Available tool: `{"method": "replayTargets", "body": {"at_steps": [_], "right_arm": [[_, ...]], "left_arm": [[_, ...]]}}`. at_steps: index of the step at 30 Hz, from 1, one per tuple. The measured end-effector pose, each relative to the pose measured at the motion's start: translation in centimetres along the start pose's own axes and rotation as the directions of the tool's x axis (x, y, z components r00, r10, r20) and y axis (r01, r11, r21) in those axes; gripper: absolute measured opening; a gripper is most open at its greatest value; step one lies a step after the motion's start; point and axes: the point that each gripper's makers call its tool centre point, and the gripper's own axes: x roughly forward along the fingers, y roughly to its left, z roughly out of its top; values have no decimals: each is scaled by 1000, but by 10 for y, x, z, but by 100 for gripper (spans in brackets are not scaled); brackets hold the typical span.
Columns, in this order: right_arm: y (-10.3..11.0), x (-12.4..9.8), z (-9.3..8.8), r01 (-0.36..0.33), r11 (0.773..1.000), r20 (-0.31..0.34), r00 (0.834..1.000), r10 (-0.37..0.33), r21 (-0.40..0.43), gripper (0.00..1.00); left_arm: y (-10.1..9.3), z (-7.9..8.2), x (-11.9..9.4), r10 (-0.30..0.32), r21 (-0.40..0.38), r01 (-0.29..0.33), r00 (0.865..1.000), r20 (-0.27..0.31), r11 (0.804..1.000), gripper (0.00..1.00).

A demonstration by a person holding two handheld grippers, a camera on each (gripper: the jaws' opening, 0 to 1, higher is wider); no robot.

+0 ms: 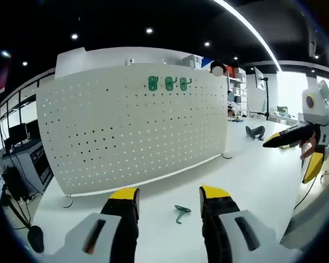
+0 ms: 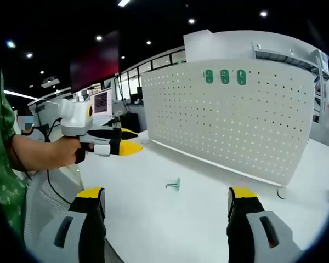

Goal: Insert the hook assembly into the mounting plate slot until the hook locks in place.

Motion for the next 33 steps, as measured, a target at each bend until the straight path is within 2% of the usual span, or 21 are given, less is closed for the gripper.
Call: {"method": "replayTargets", "body": {"at_steps": [10, 23, 33], "right_arm": [[-4, 19, -14, -5, 1000, -42, 999, 5, 20, 94], [-10, 46, -26, -32, 999, -82, 996, 35, 31, 92], [-17, 61, -33, -39, 999, -110, 993, 43, 34, 90]], "left_arm": [[3, -22, 7, -21, -14, 20, 999, -47, 1000, 47], [3, -34, 11, -30, -19, 29, 997, -77, 999, 50], [8, -42, 11, -33, -38, 30, 994, -102, 999, 58]]}}
